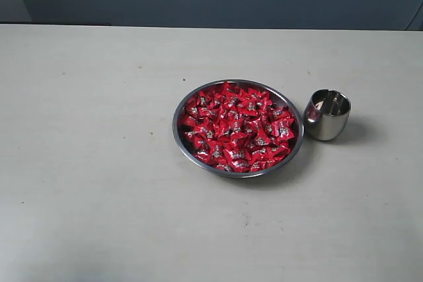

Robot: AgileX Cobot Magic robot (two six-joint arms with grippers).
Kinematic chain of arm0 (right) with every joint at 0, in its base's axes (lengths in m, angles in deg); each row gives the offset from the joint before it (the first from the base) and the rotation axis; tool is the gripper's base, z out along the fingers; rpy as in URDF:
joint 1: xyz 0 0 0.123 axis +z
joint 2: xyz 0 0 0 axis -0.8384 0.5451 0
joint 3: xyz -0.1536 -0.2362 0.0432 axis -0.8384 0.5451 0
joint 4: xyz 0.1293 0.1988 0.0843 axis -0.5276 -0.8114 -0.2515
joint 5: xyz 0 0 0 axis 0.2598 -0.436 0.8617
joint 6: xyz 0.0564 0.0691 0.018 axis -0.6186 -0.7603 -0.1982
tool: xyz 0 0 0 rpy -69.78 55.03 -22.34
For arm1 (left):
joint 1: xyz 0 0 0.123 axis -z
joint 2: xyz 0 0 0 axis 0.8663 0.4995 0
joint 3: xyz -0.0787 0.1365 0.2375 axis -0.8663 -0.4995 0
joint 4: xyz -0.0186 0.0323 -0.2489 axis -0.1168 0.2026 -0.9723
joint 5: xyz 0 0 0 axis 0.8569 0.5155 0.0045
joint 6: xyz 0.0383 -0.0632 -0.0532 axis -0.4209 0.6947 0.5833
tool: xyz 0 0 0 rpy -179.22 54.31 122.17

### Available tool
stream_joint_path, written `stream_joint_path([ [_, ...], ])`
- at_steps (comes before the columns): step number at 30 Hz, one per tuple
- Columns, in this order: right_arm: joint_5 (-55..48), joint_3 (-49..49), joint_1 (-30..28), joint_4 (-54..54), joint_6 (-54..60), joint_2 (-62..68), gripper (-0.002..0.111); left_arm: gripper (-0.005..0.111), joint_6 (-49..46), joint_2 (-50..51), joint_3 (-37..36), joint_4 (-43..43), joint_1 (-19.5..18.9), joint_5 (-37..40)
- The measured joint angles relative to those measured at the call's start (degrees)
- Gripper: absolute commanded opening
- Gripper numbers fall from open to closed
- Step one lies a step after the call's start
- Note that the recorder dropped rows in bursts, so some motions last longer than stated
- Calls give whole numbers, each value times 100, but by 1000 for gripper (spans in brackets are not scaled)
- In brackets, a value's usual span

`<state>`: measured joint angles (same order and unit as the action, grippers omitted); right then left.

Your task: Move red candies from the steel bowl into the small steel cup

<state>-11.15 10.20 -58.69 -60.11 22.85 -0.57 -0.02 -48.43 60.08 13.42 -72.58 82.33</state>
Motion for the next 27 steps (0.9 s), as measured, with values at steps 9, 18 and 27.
stream_joint_path([
  [9, 0, 0, 0, 0, 0, 0, 0, 0, 0, 0, 0, 0, 0, 0],
  [18, 0, 0, 0, 0, 0, 0, 0, 0, 0, 0, 0, 0, 0, 0],
  [27, -55, -563, 0, 11, 0, 675, 0, 0, 0, 0, 0, 0, 0, 0],
])
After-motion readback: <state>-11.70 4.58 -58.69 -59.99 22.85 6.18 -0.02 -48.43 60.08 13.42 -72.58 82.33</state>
